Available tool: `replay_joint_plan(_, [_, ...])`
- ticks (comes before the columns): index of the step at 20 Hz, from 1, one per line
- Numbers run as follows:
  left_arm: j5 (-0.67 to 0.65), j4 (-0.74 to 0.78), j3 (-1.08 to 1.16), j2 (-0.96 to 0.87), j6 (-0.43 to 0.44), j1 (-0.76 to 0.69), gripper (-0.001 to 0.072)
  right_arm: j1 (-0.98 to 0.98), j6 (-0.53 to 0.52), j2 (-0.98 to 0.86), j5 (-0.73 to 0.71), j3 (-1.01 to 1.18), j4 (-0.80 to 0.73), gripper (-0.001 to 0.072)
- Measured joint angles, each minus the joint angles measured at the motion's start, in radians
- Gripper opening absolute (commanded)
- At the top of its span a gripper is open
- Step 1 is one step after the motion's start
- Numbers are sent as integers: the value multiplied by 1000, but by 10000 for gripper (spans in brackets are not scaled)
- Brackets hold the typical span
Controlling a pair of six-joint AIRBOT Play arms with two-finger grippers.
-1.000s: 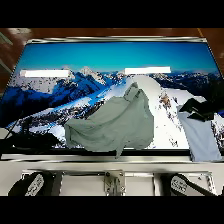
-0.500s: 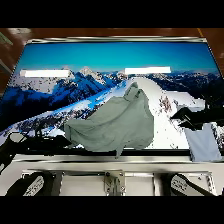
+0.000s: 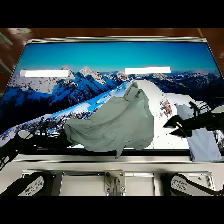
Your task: Fold the shirts.
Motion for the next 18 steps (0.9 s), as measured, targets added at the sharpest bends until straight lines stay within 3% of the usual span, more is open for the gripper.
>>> replay_joint_plan(8, [-34, -2, 90, 38, 18, -2, 44, 224, 37, -3, -161, -150, 21, 676])
replay_joint_plan(10, [-43, -1, 102, 61, 22, -2, 44, 267, 61, -3, -190, -158, 22, 615])
replay_joint_plan(13, [-60, -1, 114, 102, 37, -2, 44, 331, 103, -3, -241, -164, 23, 614])
replay_joint_plan(15, [-72, -1, 121, 135, 43, -2, 44, 365, 126, -3, -266, -165, 23, 448])
replay_joint_plan(16, [-74, -1, 125, 151, 46, -2, 45, 380, 138, -3, -275, -166, 22, 444])
replay_joint_plan(17, [-75, -1, 130, 168, 47, -2, 44, 392, 146, -3, -286, -166, 22, 326])
replay_joint_plan(18, [-79, -1, 135, 181, 49, -2, 44, 401, 154, -3, -293, -166, 22, 131])
